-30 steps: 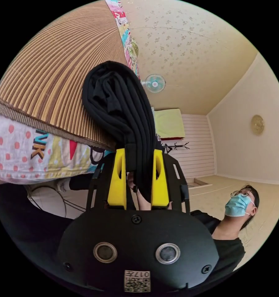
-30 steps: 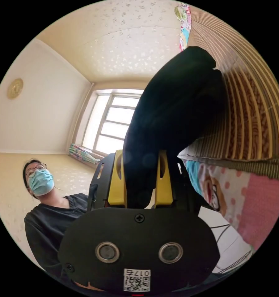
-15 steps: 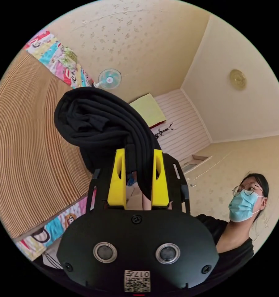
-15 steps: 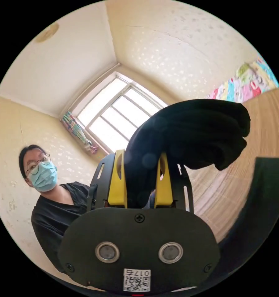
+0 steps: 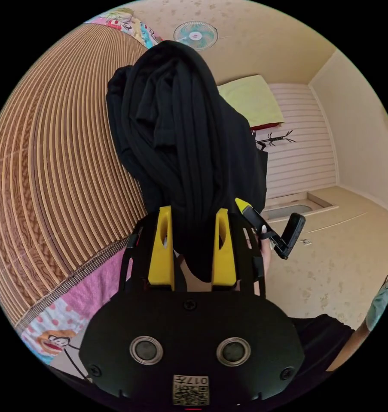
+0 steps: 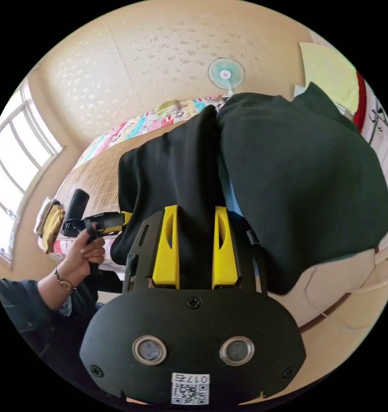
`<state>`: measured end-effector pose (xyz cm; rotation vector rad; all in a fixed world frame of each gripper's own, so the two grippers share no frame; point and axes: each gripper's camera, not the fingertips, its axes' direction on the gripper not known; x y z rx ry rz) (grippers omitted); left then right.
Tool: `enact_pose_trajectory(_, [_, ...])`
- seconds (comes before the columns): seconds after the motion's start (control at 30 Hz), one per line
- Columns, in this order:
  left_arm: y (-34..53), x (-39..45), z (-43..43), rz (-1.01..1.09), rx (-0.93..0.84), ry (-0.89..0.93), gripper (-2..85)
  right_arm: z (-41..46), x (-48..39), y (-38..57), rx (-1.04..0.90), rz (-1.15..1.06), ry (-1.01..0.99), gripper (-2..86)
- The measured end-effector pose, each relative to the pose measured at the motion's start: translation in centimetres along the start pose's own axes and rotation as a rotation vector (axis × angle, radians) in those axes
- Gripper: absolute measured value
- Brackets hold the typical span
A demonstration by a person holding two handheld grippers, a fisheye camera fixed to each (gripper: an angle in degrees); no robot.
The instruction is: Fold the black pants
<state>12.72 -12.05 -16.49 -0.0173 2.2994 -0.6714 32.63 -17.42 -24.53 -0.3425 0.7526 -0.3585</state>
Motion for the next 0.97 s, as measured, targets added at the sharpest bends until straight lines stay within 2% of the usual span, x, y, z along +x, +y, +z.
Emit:
enact_pose_trajectory(0.1, [1.6,-0.6,-0.3,-0.019,0.036,0.044,13.5,-2.6,-2.5,3.1,0.159,0.109,0.038,8.3])
enact_pose_trajectory(0.17, [2.4,0.0,-0.2,0.011,0.028,0.019,13.5,-5.1,-4.2,5.2,0.349,0.168,0.02,4.7])
enact_pose_trajectory(0.27, [3.6,1.0,0.1,0.038,0.026,-0.022,13.5,-6.1,-6.6,6.0,0.488,0.135,-0.019,2.1])
enact_pose_trajectory(0.33, [4.2,1.2,0.3,0.048,0.028,-0.029,13.5,-4.9,-8.1,5.0,0.433,0.074,-0.029,1.4])
enact_pose_trajectory(0.4, [5.0,1.3,0.3,0.054,0.035,-0.018,13.5,-2.0,-9.6,3.2,0.244,0.031,0.027,1.0])
enact_pose_trajectory(0.43, [5.6,1.3,-0.1,0.065,0.055,-0.013,13.4,0.8,-10.5,2.4,0.108,0.008,0.134,0.8])
enact_pose_trajectory(0.47, [6.3,1.4,-0.6,0.081,0.071,-0.008,12.8,3.1,-11.4,2.3,0.05,-0.041,0.216,0.7])
enact_pose_trajectory(0.6, [8.7,1.1,-3.4,0.118,0.118,-0.045,11.2,5.2,-12.0,2.6,0.074,-0.037,0.325,0.4])
enact_pose_trajectory(0.7, [12.3,0.8,-8.7,0.139,0.249,-0.165,10.5,6.0,-10.7,1.9,0.082,0.012,0.286,0.3])
enact_pose_trajectory(0.8, [17.1,0.4,-15.6,0.134,0.407,-0.35,10.1,6.9,-11.7,1.9,0.086,-0.003,0.342,0.3])
enact_pose_trajectory(0.97, [25.4,-1.0,-29.1,-0.002,0.646,-0.761,11.2,6.8,-14.2,3.1,0.089,-0.034,0.407,0.3])
